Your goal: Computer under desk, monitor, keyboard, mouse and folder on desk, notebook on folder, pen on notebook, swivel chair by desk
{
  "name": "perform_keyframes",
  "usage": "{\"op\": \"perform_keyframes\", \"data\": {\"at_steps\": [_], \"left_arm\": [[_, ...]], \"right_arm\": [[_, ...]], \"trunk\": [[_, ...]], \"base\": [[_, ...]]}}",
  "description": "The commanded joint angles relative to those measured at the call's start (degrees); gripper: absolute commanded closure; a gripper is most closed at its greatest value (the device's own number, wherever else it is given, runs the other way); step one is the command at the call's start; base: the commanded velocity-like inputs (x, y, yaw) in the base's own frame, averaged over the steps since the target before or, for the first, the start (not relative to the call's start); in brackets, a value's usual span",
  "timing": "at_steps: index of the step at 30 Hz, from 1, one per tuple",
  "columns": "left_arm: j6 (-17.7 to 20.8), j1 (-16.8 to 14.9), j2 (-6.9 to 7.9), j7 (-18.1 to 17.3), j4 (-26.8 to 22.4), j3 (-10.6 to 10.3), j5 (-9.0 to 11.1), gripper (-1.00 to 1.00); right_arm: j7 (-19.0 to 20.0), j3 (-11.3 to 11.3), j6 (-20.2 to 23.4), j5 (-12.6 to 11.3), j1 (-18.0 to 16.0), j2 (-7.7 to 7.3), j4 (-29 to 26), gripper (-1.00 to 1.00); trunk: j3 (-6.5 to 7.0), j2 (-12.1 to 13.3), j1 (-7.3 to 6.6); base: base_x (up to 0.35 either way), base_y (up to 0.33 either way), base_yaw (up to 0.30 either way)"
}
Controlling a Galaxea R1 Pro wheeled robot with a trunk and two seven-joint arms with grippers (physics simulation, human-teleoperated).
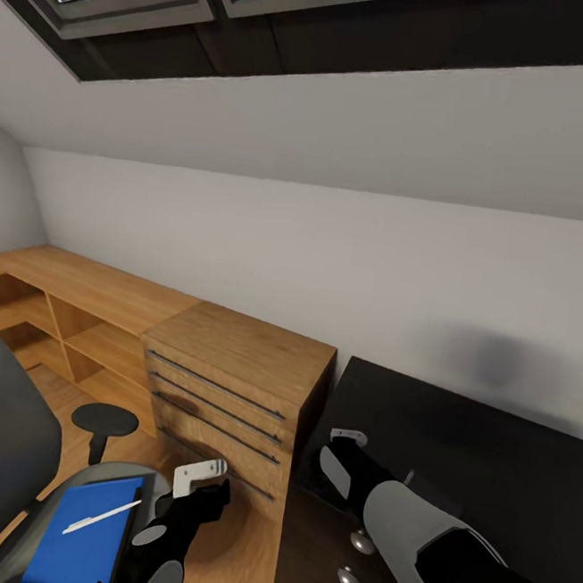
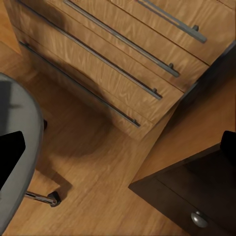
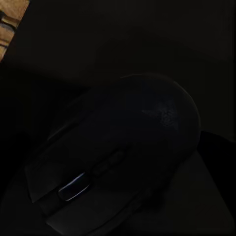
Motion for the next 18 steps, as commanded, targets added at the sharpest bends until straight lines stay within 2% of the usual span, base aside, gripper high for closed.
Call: {"op": "perform_keyframes", "data": {"at_steps": [1, 4, 8, 11, 15, 18], "left_arm": [[0.2, -0.1, 0.07, 0.5, -0.1, -0.1, 0.3, -1.00], [0.1, -0.1, 0.06, 0.5, -0.1, -0.1, 0.3, -1.00], [0.1, -0.1, 0.09, 0.5, -0.1, -0.1, 0.2, -1.00], [0.1, -0.1, 0.13, 0.5, -0.1, -0.1, 0.2, -1.00], [0.1, -0.1, 0.14, 0.5, -0.1, -0.1, 0.2, -1.00], [0.1, -0.1, 0.14, 0.5, -0.1, -0.1, 0.2, -1.00]], "right_arm": [[-0.4, 0.5, 0.3, -0.5, 0.0, -0.07, -1.0, 1.00], [-0.7, 0.2, 0.7, -0.5, 0.0, -0.19, -3.5, 1.00], [-1.8, -4.2, 2.7, -2.6, -0.1, -0.96, -7.6, 1.00], [-7.5, -7.8, 6.7, -4.0, 0.0, -1.95, -12.7, 1.00], [-15.2, -8.9, 8.9, -4.5, 0.2, -2.34, -18.4, 1.00], [-18.0, -9.1, 9.4, -4.6, 1.2, -2.43, -22.9, 1.00]], "trunk": [[0.12, 0.4, -0.22], [0.66, 1.6, -0.88], [1.37, 3.2, -1.76], [1.91, 4.4, -2.42], [2.63, 6.0, -3.30], [3.17, 7.2, -3.96]], "base": [[0.000, 0.000, 0.000], [0.000, 0.000, 0.000], [0.000, 0.000, 0.000], [0.000, 0.000, 0.000], [0.000, 0.000, 0.000], [0.000, 0.000, 0.000]]}}
